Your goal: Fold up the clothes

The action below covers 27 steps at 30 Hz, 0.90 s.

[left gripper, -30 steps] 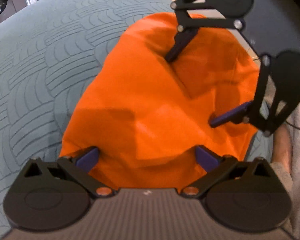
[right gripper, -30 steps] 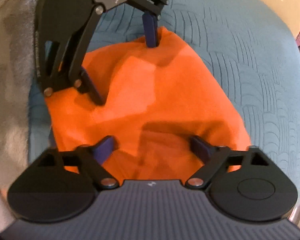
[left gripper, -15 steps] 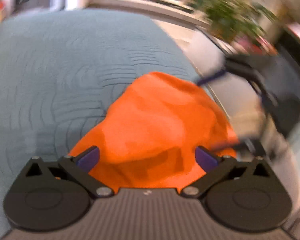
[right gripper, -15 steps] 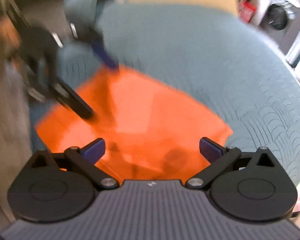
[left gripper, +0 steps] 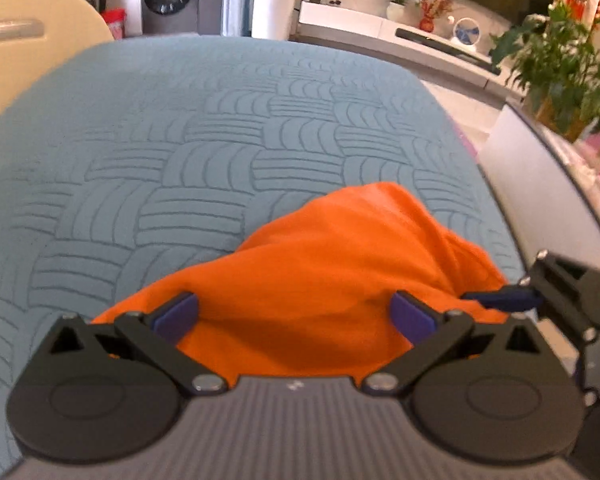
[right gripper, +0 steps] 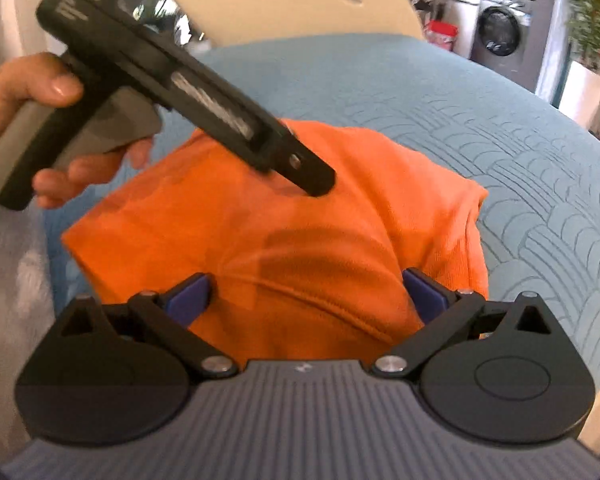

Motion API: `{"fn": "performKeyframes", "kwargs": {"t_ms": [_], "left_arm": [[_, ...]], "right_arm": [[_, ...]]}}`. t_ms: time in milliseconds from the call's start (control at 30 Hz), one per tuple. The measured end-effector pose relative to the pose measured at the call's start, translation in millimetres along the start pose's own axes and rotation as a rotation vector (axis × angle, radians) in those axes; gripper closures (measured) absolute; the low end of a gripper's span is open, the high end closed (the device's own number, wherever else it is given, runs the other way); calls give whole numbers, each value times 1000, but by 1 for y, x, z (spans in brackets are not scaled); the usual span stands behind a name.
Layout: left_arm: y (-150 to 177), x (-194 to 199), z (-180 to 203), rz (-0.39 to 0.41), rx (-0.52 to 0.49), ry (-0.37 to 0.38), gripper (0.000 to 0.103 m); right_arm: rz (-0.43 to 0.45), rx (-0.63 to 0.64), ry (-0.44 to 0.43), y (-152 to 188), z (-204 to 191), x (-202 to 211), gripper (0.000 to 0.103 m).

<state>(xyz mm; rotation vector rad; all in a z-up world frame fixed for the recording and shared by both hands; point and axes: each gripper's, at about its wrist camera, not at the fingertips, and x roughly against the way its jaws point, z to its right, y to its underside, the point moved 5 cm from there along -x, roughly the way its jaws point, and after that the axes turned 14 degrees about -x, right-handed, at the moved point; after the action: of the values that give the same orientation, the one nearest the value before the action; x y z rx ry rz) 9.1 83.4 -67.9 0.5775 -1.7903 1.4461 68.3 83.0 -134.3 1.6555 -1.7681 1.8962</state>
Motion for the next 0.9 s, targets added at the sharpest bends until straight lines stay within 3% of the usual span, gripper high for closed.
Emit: {"fn": "performKeyframes", "kwargs": {"t_ms": [233,400,567,667,900], "left_arm": [[-4,11,6,13,18,-51,0],[-4,7,1,9,44,-47,0],[-2,5,4,18,25,-66,0],[-2,6,2,20,25,-54,0],[-1,7,0,25,21,-49,0]], "right_arm": [[61,-47,-56,3,15,-1,0],[253,-159,-107,-15,25,47,0],[125,-129,-42,15,20,6,0],[87,-124,-37,10,18,9,0],[160,-135,-48,18,16,12,0]]}}
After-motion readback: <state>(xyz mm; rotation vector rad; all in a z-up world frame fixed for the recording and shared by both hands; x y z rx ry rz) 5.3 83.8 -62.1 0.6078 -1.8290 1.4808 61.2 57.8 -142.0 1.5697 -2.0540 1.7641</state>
